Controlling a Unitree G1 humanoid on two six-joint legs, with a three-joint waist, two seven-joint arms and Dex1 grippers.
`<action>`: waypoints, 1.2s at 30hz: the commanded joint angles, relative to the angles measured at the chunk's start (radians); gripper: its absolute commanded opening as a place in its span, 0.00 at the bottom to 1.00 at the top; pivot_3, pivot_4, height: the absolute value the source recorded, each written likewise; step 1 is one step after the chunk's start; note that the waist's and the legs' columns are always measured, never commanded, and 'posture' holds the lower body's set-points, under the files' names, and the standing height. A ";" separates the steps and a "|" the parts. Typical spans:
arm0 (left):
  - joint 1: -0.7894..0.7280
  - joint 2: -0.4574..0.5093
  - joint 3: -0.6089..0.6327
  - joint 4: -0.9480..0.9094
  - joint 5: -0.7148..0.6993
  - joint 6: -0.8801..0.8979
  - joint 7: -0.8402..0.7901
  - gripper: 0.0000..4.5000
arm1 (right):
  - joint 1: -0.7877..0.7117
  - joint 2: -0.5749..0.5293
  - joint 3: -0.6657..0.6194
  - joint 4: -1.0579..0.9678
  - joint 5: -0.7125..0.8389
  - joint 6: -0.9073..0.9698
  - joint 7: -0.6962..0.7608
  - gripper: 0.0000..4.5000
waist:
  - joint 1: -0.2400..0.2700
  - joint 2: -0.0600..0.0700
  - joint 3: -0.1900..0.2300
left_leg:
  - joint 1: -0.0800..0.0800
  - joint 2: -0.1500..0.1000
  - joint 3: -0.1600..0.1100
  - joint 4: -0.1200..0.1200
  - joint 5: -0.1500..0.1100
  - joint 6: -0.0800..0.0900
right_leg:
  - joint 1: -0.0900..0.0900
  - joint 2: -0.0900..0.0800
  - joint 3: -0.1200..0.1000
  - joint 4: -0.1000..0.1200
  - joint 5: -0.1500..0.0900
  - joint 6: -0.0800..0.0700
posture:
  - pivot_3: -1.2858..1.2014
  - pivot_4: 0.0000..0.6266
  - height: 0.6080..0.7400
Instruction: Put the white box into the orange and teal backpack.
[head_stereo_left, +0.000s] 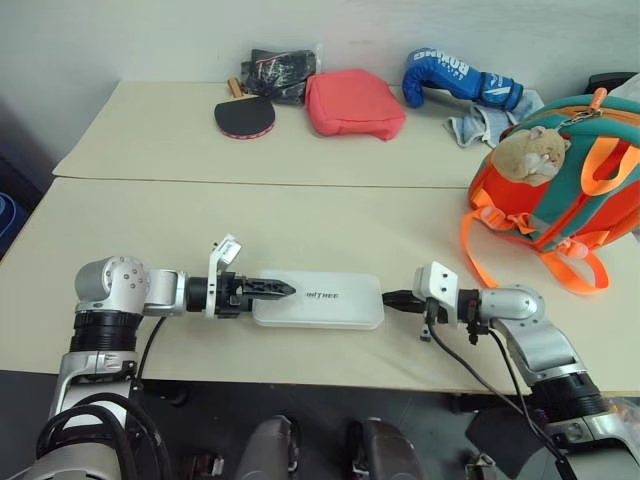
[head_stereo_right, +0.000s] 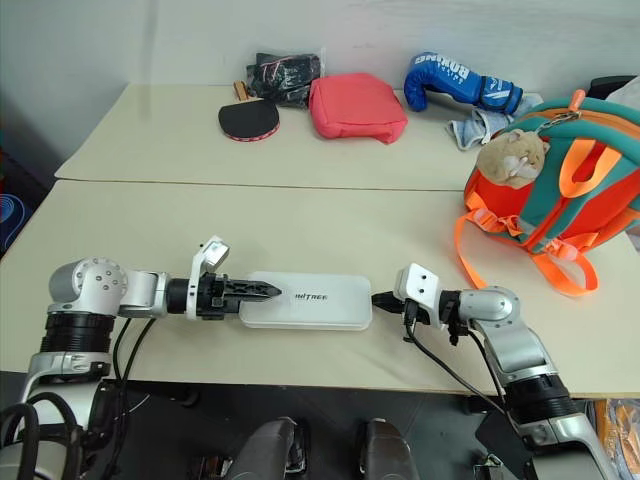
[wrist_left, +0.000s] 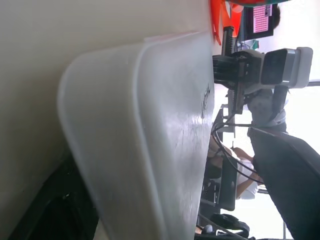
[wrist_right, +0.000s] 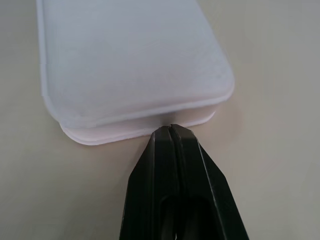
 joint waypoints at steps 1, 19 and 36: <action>-0.029 -0.015 0.012 0.006 -0.074 0.009 0.011 0.79 | -0.001 -0.008 -0.010 -0.013 0.013 -0.014 0.014 0.00 | -0.001 0.000 0.000 | -0.001 0.000 0.000 0.000 0.000 0.000 | -0.001 0.000 0.000 0.000 0.000 0.000 | 0.52 0.24 1.00; 0.050 0.003 0.057 -0.341 0.051 -0.816 -0.421 0.27 | 0.547 -0.047 -0.660 -0.394 0.279 0.177 -0.252 0.71 | -0.002 0.000 0.000 | -0.002 0.001 0.000 -0.002 0.000 -0.002 | 0.001 0.003 0.001 -0.006 0.000 0.000 | 0.52 0.24 1.00; 0.080 -0.023 -0.041 -0.323 0.200 -1.081 -0.545 0.27 | -0.154 -0.152 -0.547 0.422 0.139 -0.075 -0.248 0.99 | -0.026 0.001 0.002 | -0.001 0.004 0.004 -0.002 0.001 -0.001 | -0.002 0.005 0.004 -0.003 0.000 0.000 | 0.52 0.24 1.00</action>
